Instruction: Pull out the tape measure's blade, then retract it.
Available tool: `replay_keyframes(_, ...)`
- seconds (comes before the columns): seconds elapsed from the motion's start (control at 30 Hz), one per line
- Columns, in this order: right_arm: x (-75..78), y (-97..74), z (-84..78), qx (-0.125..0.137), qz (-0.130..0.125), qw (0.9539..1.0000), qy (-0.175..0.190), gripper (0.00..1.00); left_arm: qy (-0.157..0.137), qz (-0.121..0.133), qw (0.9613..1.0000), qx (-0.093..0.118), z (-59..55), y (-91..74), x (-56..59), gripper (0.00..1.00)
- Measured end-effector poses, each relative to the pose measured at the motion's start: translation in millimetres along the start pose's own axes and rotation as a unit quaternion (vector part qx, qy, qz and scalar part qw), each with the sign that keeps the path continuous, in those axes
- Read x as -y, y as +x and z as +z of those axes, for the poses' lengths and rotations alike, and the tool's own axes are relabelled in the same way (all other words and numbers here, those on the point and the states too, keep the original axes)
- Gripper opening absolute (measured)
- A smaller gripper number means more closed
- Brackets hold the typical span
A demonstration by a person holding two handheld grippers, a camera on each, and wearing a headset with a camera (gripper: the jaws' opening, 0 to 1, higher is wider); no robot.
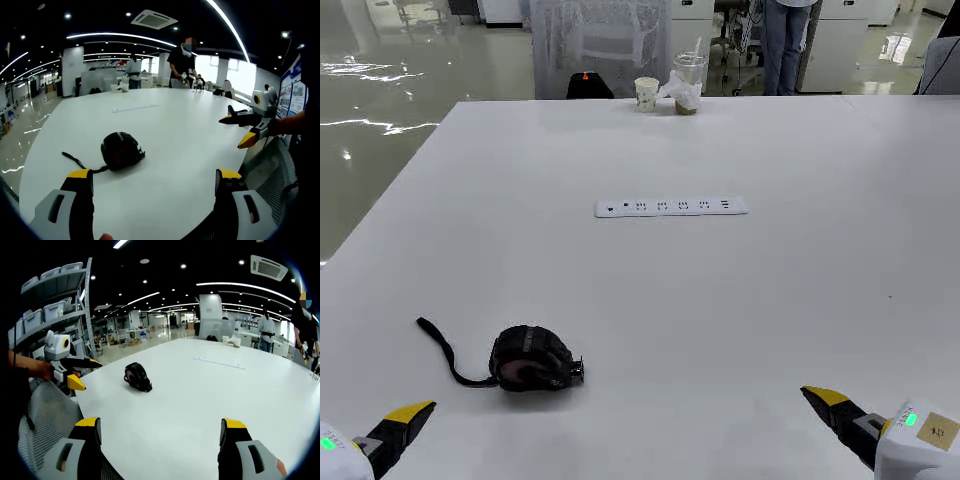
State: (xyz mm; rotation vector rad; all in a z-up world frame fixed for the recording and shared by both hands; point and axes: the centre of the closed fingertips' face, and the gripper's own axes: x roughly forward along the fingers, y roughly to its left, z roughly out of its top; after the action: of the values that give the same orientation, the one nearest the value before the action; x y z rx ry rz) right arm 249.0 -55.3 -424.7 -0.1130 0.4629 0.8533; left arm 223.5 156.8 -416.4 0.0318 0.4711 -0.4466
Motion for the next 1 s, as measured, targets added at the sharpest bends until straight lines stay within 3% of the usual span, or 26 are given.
replay_keyframes(1.0, 8.8, 6.2, 1.8, -0.017, 0.022, 0.9994, -0.020, 0.99, 0.011, -0.012, 0.9998, -0.013, 0.9, 9.7, -1.8, 0.99)
